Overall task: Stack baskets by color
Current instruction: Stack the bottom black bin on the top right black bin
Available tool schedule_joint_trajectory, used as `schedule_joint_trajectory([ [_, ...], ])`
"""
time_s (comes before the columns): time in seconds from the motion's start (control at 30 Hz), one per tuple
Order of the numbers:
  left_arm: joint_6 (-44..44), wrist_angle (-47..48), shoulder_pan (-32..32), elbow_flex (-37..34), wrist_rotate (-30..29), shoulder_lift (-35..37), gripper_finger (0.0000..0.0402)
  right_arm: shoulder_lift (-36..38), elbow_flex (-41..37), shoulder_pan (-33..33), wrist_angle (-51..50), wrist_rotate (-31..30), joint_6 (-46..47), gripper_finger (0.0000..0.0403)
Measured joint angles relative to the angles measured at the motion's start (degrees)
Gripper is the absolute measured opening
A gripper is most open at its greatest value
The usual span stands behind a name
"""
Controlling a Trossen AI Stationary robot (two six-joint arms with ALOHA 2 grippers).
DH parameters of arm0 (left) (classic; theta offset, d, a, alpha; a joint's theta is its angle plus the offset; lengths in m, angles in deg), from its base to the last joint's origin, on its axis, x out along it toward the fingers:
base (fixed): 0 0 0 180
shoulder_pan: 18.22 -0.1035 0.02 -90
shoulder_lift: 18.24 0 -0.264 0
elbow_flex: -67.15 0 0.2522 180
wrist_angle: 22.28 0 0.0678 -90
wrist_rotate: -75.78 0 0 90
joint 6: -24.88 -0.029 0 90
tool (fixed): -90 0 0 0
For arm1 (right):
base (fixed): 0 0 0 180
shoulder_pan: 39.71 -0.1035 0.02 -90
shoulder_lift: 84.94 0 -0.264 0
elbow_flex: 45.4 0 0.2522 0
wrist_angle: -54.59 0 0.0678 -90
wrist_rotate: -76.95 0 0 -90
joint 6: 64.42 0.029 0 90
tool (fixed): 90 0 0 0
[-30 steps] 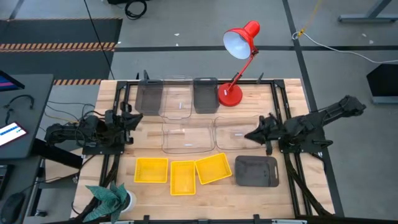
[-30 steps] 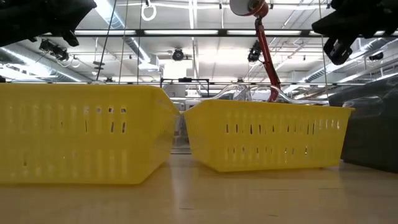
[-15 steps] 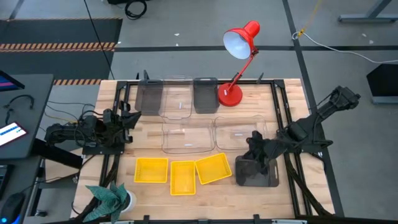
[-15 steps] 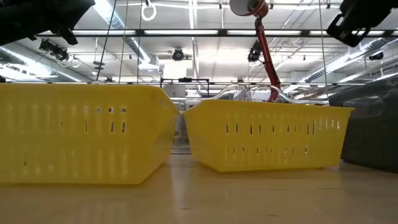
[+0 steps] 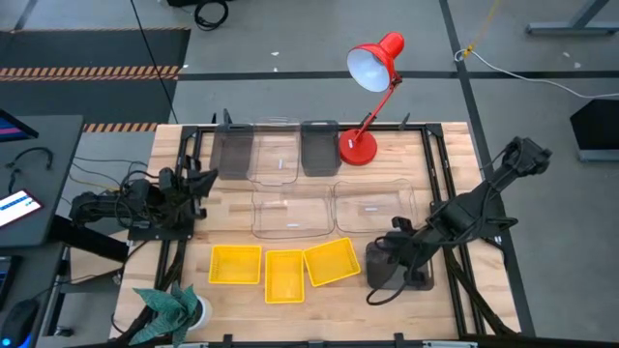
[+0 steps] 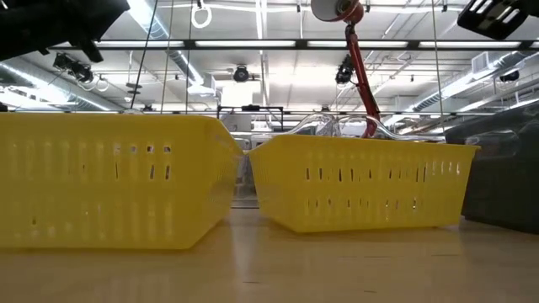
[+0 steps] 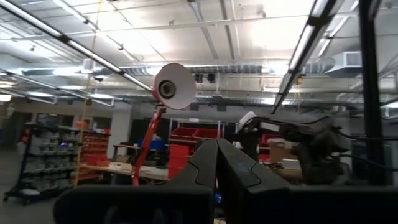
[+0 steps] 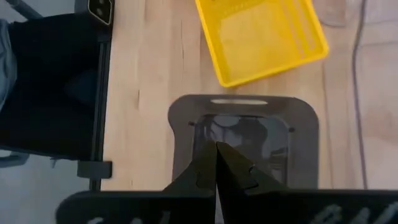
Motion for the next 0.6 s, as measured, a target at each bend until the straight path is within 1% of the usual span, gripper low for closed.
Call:
schedule_joint_trajectory([
  [0.1, -0.01, 0.00, 0.01, -0.01, -1.19, 0.00, 0.0015, -2.96, 1.74, 0.79, 2.29, 0.17, 3.78, 0.0005],
  [0.23, 0.00, -0.07, 0.02, -0.01, -1.52, 0.00, 0.0019, -8.29, 5.17, 1.97, 2.07, 1.25, 14.32, 0.0005],
  [0.4, 0.02, -0.07, 0.02, -0.01, -1.53, 0.00, 0.0013, -15.02, 9.37, 2.70, 1.87, 2.64, 24.63, 0.0007],
  [0.5, 0.04, -0.10, 0.02, 0.00, -1.54, 0.00, 0.0011, -18.46, 11.47, 3.10, 1.33, 3.99, 26.29, 0.0028],
  [0.6, 0.17, -0.07, 0.00, 0.01, -1.54, 0.00, 0.0010, -21.20, 12.48, 3.81, -0.40, 5.22, 29.10, 0.0065],
])
